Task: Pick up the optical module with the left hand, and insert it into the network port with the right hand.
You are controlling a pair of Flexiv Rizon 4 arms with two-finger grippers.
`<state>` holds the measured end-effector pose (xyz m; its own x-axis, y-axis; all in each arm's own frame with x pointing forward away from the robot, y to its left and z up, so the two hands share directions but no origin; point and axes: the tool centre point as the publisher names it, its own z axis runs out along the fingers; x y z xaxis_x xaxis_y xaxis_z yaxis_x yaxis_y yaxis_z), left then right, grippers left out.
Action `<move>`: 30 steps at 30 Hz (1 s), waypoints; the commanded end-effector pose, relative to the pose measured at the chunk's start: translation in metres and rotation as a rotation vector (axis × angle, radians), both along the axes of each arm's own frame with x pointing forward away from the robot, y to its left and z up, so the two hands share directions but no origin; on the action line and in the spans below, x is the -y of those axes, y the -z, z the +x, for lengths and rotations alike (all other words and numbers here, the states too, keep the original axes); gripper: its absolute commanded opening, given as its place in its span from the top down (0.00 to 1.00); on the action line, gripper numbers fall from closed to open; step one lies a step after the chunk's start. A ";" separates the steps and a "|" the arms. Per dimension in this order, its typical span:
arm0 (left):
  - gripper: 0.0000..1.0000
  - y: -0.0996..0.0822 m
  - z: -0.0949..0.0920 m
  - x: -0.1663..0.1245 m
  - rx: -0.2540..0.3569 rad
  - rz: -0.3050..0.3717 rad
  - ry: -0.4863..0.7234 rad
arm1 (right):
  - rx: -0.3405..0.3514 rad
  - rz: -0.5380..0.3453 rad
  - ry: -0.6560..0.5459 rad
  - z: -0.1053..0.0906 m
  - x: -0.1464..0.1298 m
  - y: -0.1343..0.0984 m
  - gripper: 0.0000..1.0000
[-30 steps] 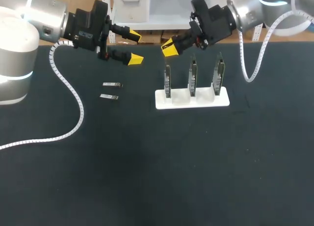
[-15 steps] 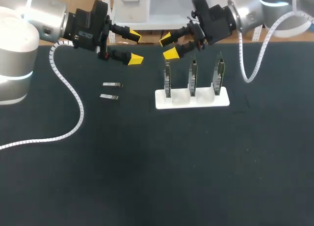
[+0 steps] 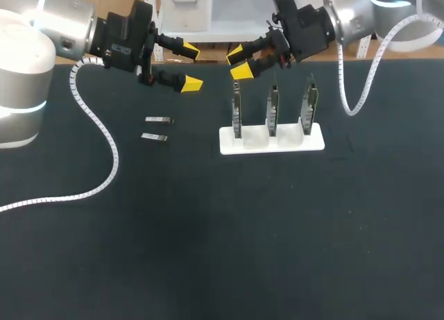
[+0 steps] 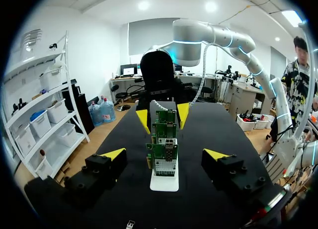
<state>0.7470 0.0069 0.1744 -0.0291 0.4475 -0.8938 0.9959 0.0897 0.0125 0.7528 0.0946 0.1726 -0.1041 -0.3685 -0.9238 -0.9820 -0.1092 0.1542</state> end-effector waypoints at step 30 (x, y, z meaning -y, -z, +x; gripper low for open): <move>0.00 0.000 0.000 0.001 -0.002 0.005 -0.003 | -0.048 -0.035 0.009 -0.002 0.003 0.021 1.00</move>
